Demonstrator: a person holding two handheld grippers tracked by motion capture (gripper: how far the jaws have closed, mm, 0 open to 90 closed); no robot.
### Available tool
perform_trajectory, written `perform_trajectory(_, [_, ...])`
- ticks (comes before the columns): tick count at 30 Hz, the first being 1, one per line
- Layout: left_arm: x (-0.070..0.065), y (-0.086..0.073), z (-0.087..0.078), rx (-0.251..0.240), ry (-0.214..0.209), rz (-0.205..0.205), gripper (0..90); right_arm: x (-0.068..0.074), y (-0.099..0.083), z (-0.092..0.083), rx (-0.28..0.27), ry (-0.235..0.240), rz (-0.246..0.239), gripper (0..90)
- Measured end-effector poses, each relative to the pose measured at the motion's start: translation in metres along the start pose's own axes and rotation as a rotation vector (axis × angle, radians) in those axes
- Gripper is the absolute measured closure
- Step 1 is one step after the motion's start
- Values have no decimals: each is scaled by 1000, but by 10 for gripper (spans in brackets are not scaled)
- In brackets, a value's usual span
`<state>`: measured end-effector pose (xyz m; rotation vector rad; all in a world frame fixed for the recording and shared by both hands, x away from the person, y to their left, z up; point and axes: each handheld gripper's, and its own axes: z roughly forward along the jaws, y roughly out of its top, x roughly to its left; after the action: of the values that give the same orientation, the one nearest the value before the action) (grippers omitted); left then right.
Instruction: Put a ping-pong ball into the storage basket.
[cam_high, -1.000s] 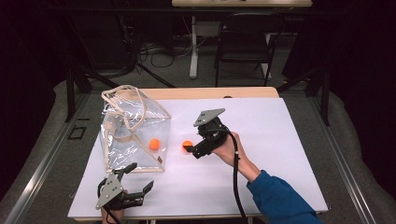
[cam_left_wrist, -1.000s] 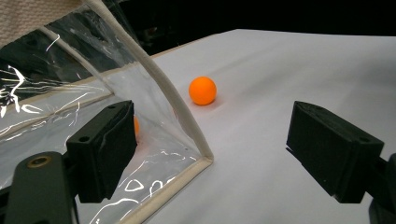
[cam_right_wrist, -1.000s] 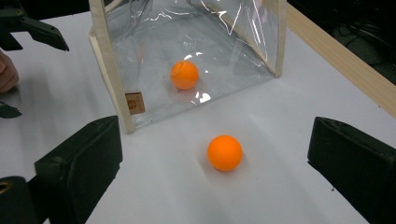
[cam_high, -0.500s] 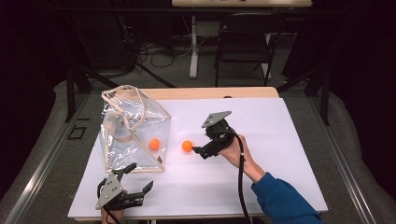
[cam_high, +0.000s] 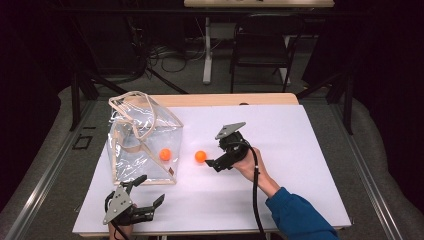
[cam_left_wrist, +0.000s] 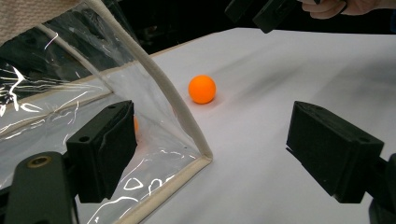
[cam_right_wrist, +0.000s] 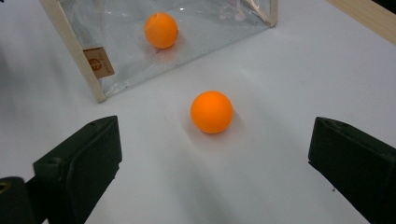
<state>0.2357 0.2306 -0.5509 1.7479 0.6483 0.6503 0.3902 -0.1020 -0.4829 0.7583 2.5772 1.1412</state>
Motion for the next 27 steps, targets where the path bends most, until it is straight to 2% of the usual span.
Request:
perform_trajectory(14, [1,0,-1,0,0,3,158,3,2,19,20,13,-5,23])
perform_trajectory(23, [1,0,0,-1,3,0,158,8,4,37,46,8,-28,24])
perform_trajectory(27, [1,0,0,0,1,3,158,7,3,44,49,12,-14,24])
